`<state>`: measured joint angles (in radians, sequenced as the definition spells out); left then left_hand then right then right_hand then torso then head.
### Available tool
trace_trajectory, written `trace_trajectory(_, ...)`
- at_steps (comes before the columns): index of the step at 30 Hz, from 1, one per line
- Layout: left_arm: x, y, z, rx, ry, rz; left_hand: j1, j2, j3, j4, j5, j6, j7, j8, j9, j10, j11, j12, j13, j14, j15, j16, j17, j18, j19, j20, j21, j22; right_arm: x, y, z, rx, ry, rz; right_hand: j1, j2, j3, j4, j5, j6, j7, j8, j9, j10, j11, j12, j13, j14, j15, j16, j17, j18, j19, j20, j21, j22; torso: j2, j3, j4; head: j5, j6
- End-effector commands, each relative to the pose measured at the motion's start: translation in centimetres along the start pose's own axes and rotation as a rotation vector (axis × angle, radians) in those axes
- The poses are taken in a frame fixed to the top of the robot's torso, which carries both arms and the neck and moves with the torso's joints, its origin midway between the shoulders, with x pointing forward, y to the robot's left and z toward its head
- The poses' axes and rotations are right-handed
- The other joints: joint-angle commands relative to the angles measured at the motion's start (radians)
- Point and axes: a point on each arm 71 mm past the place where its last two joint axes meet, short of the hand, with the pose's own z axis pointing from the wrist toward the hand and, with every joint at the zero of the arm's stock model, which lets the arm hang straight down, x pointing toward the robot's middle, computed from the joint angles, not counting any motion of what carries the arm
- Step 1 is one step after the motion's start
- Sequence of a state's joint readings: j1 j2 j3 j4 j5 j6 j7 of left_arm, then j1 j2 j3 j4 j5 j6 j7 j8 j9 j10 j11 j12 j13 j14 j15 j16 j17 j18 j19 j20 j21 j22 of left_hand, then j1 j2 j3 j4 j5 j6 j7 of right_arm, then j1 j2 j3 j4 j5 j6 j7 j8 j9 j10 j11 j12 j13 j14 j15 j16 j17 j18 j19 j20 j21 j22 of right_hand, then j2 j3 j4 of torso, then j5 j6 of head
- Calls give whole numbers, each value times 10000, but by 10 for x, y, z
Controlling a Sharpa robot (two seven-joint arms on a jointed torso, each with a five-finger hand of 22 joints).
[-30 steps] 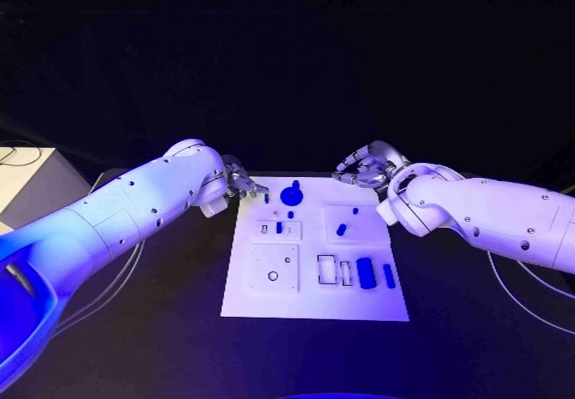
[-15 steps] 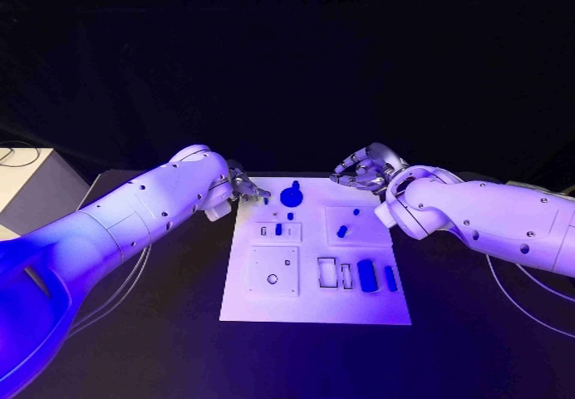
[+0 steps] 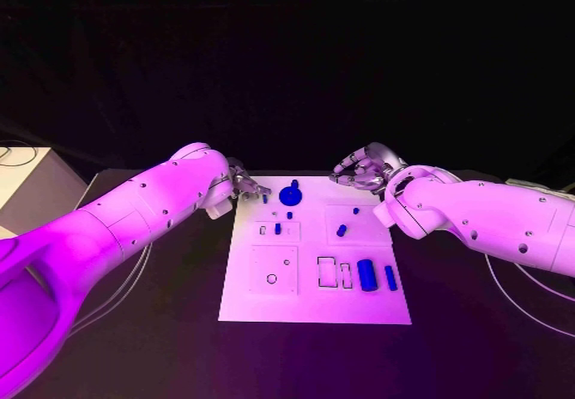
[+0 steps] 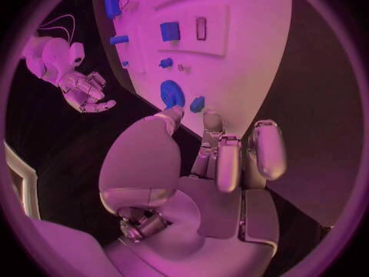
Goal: Assemble the parts on the task board
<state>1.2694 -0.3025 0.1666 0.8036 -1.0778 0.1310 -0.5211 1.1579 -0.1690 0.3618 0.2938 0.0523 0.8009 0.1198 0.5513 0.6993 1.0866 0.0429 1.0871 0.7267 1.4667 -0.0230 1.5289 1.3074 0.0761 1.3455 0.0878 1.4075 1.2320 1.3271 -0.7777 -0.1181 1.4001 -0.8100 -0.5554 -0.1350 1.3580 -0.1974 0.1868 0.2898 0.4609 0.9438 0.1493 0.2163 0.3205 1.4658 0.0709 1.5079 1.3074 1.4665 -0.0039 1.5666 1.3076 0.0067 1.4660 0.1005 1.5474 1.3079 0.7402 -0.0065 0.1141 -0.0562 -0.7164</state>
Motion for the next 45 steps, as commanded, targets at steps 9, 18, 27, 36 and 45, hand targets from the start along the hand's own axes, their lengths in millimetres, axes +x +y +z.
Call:
trace_trajectory(9, 2, -8, 1, 271, 74, -23, 111, 166, 293, -45, -18, 84, -14, 36, -30, -40, 7, 11, -89, 772, 59, 50, 1990, 4, 55, -16, 66, 14, -1, 4, 1, -202, -64, -61, -122, 20, 76, -14, 49, -89, 10, 55, 17, 414, -33, -65, 2051, 1003, -21, -29, 2479, 8, 924, -41, -62, 2443, 14, -3, -1, 3, 6)
trace_trajectory(18, 4, -6, 3, 186, 144, -25, 217, 182, 485, -56, -18, 119, -33, 80, -34, -35, -10, 28, -86, 776, 45, 61, 2002, 0, 65, -25, 80, 40, -1, 5, 1, -238, -93, -66, -122, 20, 76, -14, 49, -89, 10, 55, 17, 414, -33, -65, 2051, 1003, -21, -29, 2479, 8, 924, -41, -62, 2443, 24, 6, -8, -22, -5)
trace_trajectory(27, 4, -6, 4, 225, 171, -69, 390, 217, 862, -74, -17, 178, -81, 185, -19, -49, -53, 19, -144, 780, 9, 72, 2012, 1, 58, -52, 84, 46, -2, 6, 1, -259, -105, -74, -136, 22, 98, -15, 66, -92, 9, 62, 28, 429, -35, -50, 2064, 1003, -22, -28, 2480, 7, 925, -42, -60, 2445, 9, 4, 4, -44, -49)
trace_trajectory(36, 5, -6, 5, 298, 208, -71, 601, 218, 1410, -128, -19, 87, -72, 212, -35, -230, -53, -203, -474, 777, 5, 75, 2010, -3, 55, -66, 89, 65, -1, 7, 1, -262, -75, -74, -136, 22, 98, -15, 66, -92, 9, 62, 28, 429, -35, -50, 2064, 1003, -22, -28, 2480, 7, 925, -42, -60, 2445, 26, 6, -6, -44, -49)
trace_trajectory(45, 8, -6, 6, 288, 353, -69, 636, 191, 1491, -143, -20, 82, -72, 223, -35, -229, -54, -210, -488, 776, 4, 75, 2007, -3, 53, -67, 89, 67, -1, 8, 1, -272, -54, -71, -136, 22, 98, -15, 66, -92, 9, 62, 28, 429, -35, -50, 2064, 1003, -22, -28, 2480, 7, 925, -42, -60, 2445, 33, 5, 15, -56, -94)
